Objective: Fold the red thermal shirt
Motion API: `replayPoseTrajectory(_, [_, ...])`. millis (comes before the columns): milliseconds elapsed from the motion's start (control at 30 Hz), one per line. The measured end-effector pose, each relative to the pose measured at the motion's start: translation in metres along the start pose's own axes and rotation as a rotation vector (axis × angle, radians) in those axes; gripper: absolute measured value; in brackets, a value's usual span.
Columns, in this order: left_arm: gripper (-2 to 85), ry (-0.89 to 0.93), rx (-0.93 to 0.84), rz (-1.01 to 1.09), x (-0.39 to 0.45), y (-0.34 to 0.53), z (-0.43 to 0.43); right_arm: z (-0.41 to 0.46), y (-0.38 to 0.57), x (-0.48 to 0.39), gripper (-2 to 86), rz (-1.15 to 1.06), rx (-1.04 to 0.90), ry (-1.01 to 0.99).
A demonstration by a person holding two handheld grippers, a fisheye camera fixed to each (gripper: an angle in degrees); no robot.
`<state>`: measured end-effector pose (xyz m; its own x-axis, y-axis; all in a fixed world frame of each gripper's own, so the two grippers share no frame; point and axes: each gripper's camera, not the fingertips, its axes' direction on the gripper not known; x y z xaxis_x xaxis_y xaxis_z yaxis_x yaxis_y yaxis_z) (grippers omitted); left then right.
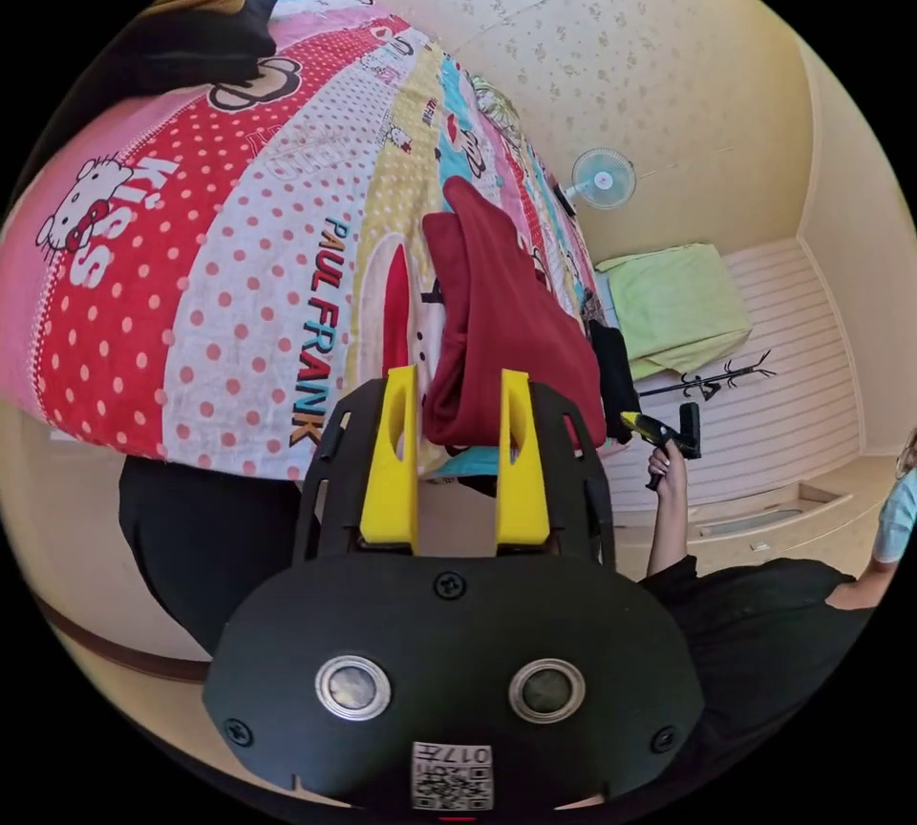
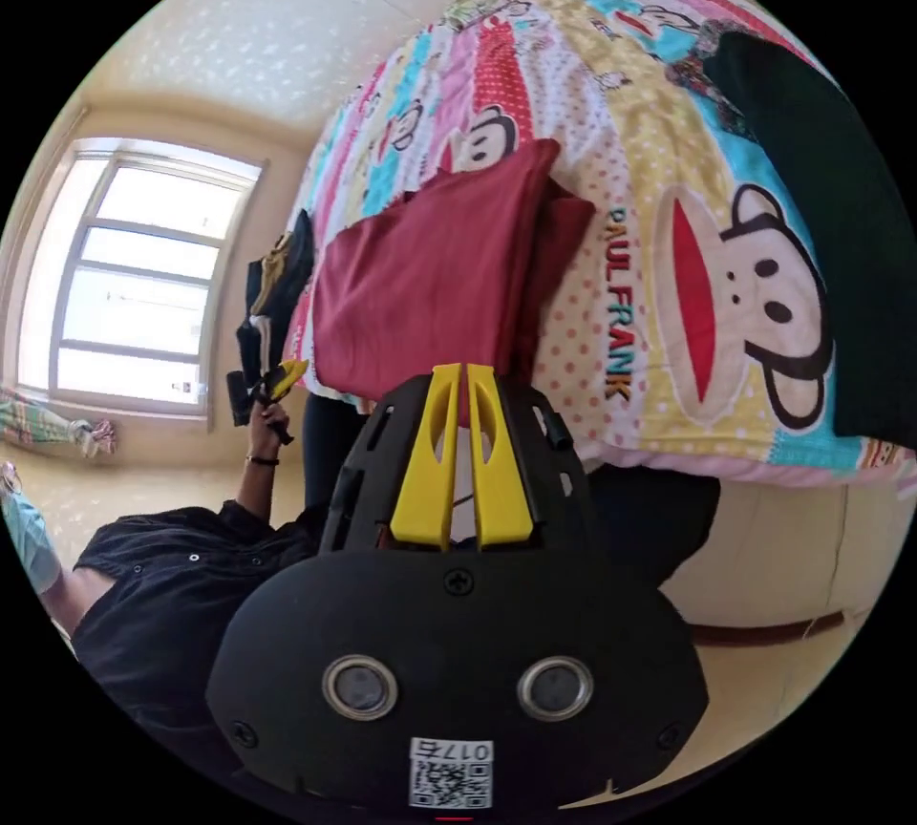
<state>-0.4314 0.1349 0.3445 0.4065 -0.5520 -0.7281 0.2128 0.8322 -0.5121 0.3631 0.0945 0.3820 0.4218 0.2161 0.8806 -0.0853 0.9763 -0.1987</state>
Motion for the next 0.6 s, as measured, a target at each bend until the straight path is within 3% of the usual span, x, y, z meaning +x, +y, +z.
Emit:
replayPoseTrajectory(200, [14.3,-0.021,-0.053,-0.045,-0.02,0.009,0.032,0.082,-0.062,-0.065,10.5,-0.171,-0.179,-0.057])
replayPoseTrajectory(267, [14.4,-0.032,-0.051,-0.048,-0.024,0.011,0.037,0.117,-0.073,-0.083,11.6,-0.2,-0.264,0.028])
replayPoseTrajectory(400, [13.5,-0.038,-0.051,-0.075,-0.034,0.015,0.049,0.209,-0.079,-0.086,10.4,-0.222,-0.468,0.38])
replayPoseTrajectory(600, [12.1,0.024,-0.191,-0.08,-0.034,0.014,0.077,0.219,-0.069,-0.086,6.5,-0.212,-0.403,0.419])
